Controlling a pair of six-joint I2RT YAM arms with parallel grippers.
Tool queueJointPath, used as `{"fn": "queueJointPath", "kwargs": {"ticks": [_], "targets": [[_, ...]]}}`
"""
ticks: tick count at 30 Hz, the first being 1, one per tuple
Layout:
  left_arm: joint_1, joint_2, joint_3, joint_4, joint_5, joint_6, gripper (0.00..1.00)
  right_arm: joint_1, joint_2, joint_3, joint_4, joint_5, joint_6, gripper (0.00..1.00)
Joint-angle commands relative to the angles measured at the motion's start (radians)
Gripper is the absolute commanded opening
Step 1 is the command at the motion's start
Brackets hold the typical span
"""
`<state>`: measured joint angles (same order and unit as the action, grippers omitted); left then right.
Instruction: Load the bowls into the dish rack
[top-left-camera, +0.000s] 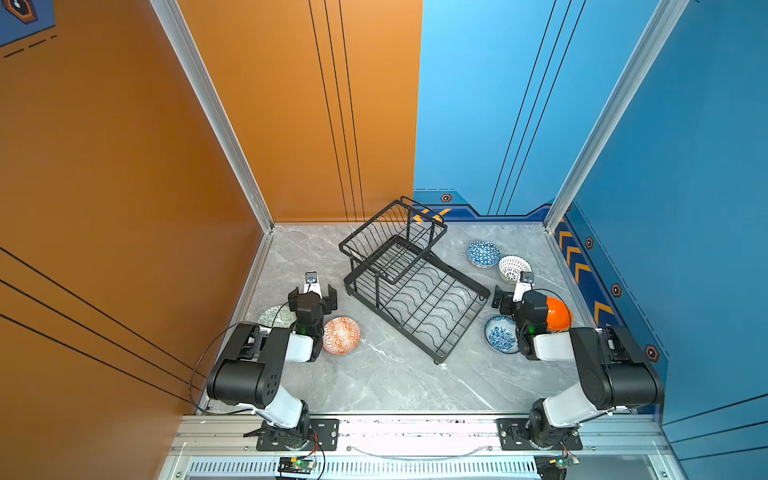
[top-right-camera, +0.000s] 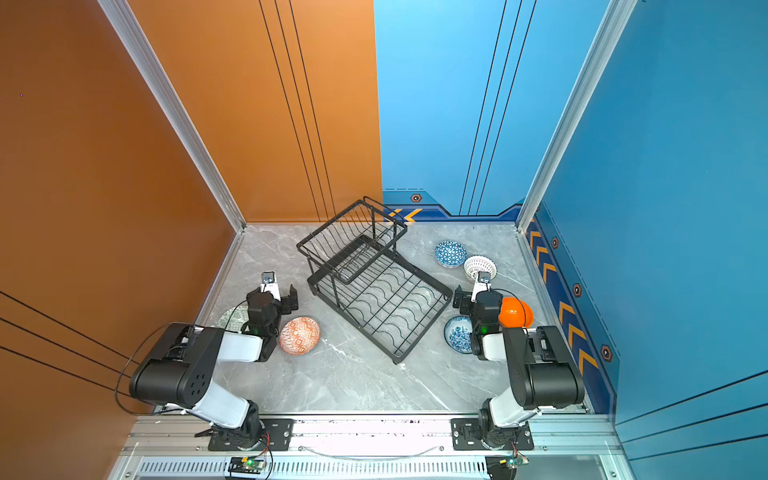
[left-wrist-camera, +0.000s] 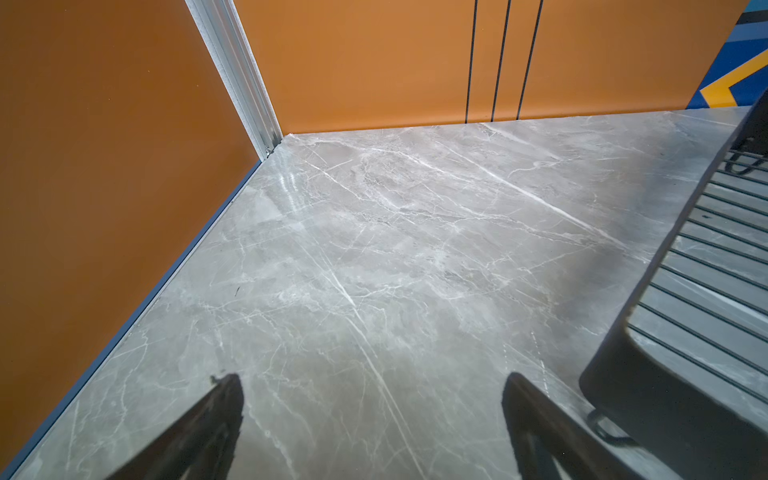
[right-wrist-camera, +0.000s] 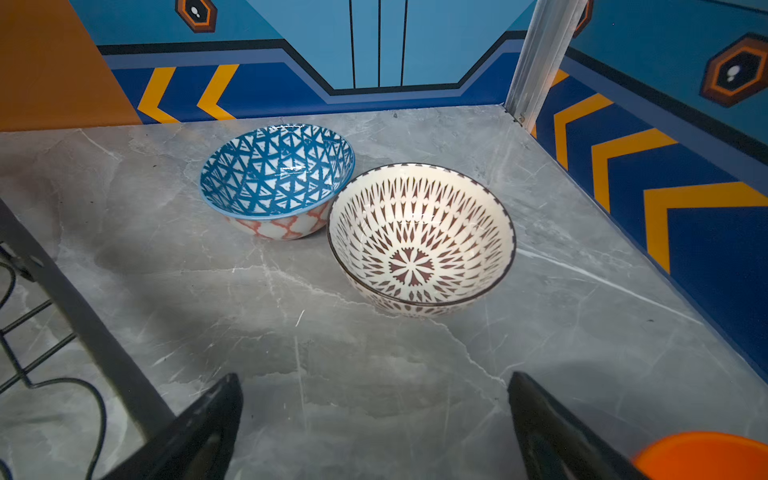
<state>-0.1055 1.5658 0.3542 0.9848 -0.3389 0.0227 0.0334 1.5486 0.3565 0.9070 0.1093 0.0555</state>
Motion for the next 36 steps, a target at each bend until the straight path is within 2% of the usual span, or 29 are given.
{"fn": "queueJointPath", "kwargs": {"ticks": [1, 36], "targets": [[0.007, 0.007, -0.008, 0.022, 0.012, 0.011, 0.98, -0.001, -0.002, 0.018, 0.0, 0.023, 0.006, 1.0], [0.032, 0.002, 0.005, -0.012, 0.033, -0.015, 0.98, -0.001, -0.002, 0.018, 0.0, 0.027, 0.006, 1.0]]}}
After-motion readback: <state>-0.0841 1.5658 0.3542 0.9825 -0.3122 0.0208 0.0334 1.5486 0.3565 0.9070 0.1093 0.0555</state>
